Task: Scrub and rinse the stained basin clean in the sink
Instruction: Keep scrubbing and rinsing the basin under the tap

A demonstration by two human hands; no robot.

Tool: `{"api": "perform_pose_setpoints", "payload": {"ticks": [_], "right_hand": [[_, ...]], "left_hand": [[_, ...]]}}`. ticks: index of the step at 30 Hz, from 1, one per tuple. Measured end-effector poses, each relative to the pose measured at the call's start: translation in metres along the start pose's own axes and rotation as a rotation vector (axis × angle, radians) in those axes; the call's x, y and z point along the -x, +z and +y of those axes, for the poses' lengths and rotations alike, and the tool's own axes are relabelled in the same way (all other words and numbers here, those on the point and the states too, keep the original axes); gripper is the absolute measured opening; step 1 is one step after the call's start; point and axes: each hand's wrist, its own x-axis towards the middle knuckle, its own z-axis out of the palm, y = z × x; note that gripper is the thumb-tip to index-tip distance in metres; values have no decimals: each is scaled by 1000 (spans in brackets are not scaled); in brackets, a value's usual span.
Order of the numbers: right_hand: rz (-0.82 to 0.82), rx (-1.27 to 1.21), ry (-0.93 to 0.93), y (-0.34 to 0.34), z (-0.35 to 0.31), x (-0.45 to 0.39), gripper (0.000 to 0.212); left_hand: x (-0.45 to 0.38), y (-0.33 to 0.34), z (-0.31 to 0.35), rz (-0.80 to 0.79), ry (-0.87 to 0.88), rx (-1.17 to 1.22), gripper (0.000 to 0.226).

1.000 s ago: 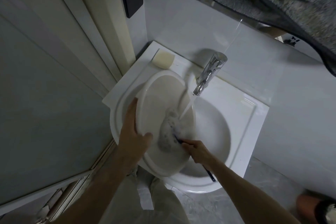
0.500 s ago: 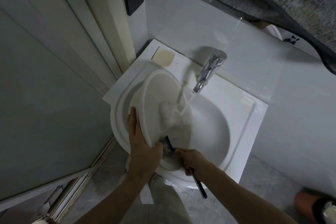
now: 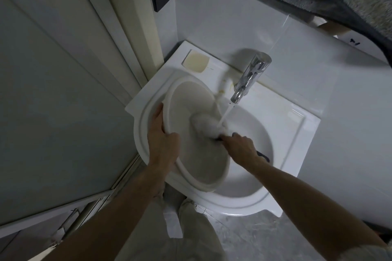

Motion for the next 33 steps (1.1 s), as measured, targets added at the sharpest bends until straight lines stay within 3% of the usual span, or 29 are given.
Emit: {"api": "perform_pose_setpoints", "payload": {"ticks": [3,7,12,16,20,24,29,33], "right_hand": [[57,63,-54,0,2,-5,36],[-179,-33,-309,-9,0,1,39],[104,150,-124,-12,3,-19,41],[-119,40,-258,-11,2,-13,38],[109,117,-99,-13,11,-23,40],[-101,136,-286,-17,5,-7,39],[94,142,-91,-17,6,-16,40],[-181,-3,-217,-6,-1,-4,36]], "left_hand": [[-16,-6,11,-20,-4,-53,77],[-31,-5,27,-79,-17,-104,59],[-32,-3,36,-88,-35,-115,55],[-36,-2,42,-79,-65,-110,58],[-36,-2,43,-77,-78,-137,54],[-39,-2,44,-76,-97,-119,55],[-39,0,45,-73,-94,-121,56],[-41,-1,45,-70,-113,-134,46]]}}
